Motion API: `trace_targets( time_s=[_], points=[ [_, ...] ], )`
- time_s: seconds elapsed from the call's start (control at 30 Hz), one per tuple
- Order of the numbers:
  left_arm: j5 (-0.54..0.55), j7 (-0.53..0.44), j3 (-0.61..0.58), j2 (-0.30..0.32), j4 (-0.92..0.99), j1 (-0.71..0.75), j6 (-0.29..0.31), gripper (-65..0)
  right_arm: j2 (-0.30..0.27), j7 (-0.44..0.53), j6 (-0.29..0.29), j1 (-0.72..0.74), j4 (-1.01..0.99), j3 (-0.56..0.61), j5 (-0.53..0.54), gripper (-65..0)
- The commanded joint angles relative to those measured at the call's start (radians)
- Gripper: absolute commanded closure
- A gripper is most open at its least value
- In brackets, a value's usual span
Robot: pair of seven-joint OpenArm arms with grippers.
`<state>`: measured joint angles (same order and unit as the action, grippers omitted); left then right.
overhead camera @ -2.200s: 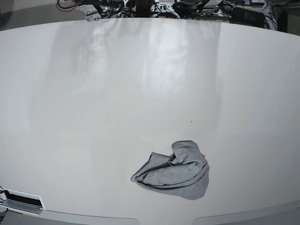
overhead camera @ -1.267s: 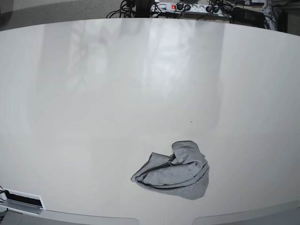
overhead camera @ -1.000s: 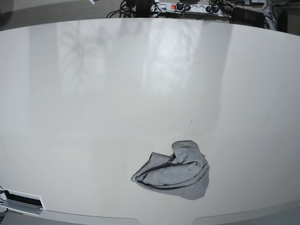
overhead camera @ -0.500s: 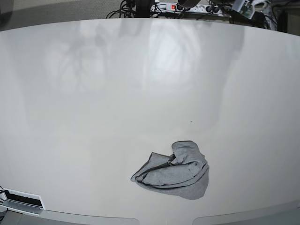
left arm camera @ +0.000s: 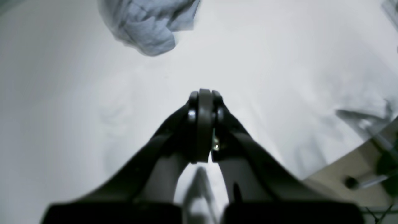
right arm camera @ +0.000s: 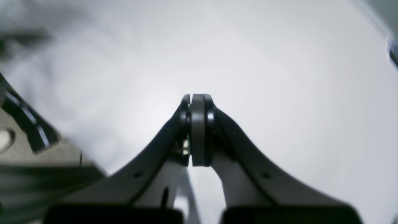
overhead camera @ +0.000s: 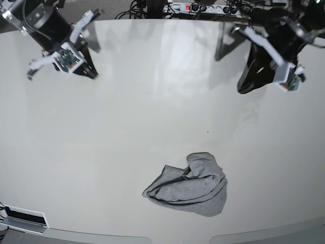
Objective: Layout the t-shirt on the table in an organized manner, then fold the t-shirt properly
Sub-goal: 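Move the left gripper down onto the crumpled grey t-shirt and grasp it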
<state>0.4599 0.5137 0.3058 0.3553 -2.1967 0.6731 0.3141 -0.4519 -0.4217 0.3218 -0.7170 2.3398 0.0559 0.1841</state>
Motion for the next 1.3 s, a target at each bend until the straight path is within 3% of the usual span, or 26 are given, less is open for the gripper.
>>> trace_targets(
  time_s=[0.0, 0.1, 0.23, 0.4, 0.53, 0.63, 0.67, 0.77, 0.83, 0.97, 1.17, 1.23, 1.27],
  points=[
    [0.008, -0.031, -0.015, 0.008, 0.034, -0.038, 0.001, 0.0, -0.008, 0.052, -0.011, 0.033, 0.016, 0.017, -0.003, 0.0],
    [-0.035, -0.037, -0.099, 0.016, 0.181, -0.163, 0.001, 0.0, -0.008, 0.078, -0.017, 0.127, 0.016, 0.073, -0.061, 0.0],
    [-0.056, -0.051, -0.205, 0.016, 0.369, -0.345, 0.001, 0.0, -0.006, 0.079, -0.023, 0.236, -0.133, 0.131, -0.058, 0.0],
    [-0.056, -0.094, -0.324, 0.010, 0.595, -0.632, 0.000, 0.0, 0.048, 0.079, 0.002, 0.320, -0.283, 0.159, -0.058, 0.0],
    [-0.056, -0.101, -0.359, -0.026, 0.779, -0.869, -0.020, 0.0, 0.079, 0.079, 0.004, 0.334, -0.312, 0.159, -0.060, 0.0],
    [-0.055, -0.161, -0.359, -0.066, 0.971, -1.030, -0.045, 0.0, 0.090, 0.078, 0.021, 0.333, -0.312, 0.159, -0.061, 0.0],
    [-0.052, -0.177, -0.359, -0.079, 1.041, -1.081, -0.045, -2.4, 0.091, 0.079, 0.029, 0.332, -0.312, 0.159, -0.061, 0.0],
    [-0.035, -0.204, -0.359, -0.121, 1.263, -1.225, -0.007, -28.7, 0.092, 0.079, 0.033, 0.329, -0.312, 0.159, -0.061, 0.0],
    [-0.036, -0.231, -0.360, -0.148, 1.409, -1.314, 0.022, -37.7, 0.092, 0.077, 0.029, 0.329, -0.312, 0.159, -0.062, 0.0],
    [-0.095, -0.302, -0.360, -0.194, 1.650, -1.435, 0.035, -37.7, 0.092, 0.066, 0.017, 0.329, -0.312, 0.159, -0.062, 0.0],
    [-0.192, -0.413, -0.360, -0.235, 1.844, -1.451, 0.021, -34.4, 0.092, 0.053, 0.016, 0.325, -0.312, 0.159, -0.063, 0.0],
    [-0.198, -0.417, -0.360, -0.241, 1.871, -1.442, -0.008, -26.5, 0.092, 0.049, 0.014, 0.317, -0.312, 0.159, -0.084, 0.0],
    [-0.198, -0.417, -0.360, -0.242, 1.872, -1.434, -0.025, -17.1, 0.091, 0.051, 0.013, 0.311, -0.312, 0.159, -0.098, 0.0]
  ],
)
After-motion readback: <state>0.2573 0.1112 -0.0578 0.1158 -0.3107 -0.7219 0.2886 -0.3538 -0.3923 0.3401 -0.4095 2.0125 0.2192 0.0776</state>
